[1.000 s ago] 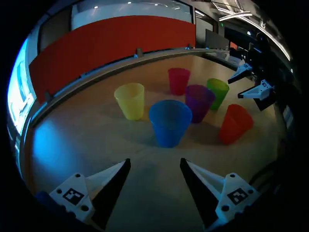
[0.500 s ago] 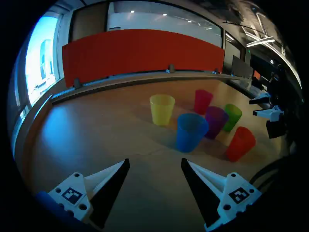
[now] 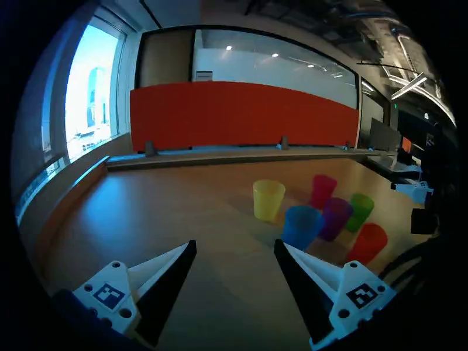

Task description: Pour water

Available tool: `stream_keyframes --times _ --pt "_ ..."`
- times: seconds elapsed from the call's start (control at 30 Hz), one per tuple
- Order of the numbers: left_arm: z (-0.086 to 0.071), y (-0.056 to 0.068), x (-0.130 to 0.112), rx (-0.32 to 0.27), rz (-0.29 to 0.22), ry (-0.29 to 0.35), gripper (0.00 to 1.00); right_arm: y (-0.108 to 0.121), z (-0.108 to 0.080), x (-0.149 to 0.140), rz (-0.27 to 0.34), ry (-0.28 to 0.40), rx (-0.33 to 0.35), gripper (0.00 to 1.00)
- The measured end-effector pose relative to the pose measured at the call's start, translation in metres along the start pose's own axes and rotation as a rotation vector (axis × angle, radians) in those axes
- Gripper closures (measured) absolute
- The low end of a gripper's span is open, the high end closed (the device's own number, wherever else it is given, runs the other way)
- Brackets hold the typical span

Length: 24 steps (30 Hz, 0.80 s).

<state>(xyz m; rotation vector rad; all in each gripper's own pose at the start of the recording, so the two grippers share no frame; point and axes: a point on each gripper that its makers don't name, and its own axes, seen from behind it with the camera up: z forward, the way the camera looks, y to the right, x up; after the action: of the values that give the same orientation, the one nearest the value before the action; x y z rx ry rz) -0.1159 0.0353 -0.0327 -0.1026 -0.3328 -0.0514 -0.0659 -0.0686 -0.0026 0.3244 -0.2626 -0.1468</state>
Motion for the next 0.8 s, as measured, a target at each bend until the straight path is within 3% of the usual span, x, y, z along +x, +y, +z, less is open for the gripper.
stream_keyframes --times 0.4,0.8 --pt "-0.024 -0.017 0.034 0.117 -0.016 0.176 0.01 0.020 -0.014 0.029 0.037 0.158 -0.171 0.00" --pt "-0.037 -0.012 0.058 0.143 -0.023 0.283 0.01 0.036 -0.032 0.056 0.151 0.290 -0.272 0.00"
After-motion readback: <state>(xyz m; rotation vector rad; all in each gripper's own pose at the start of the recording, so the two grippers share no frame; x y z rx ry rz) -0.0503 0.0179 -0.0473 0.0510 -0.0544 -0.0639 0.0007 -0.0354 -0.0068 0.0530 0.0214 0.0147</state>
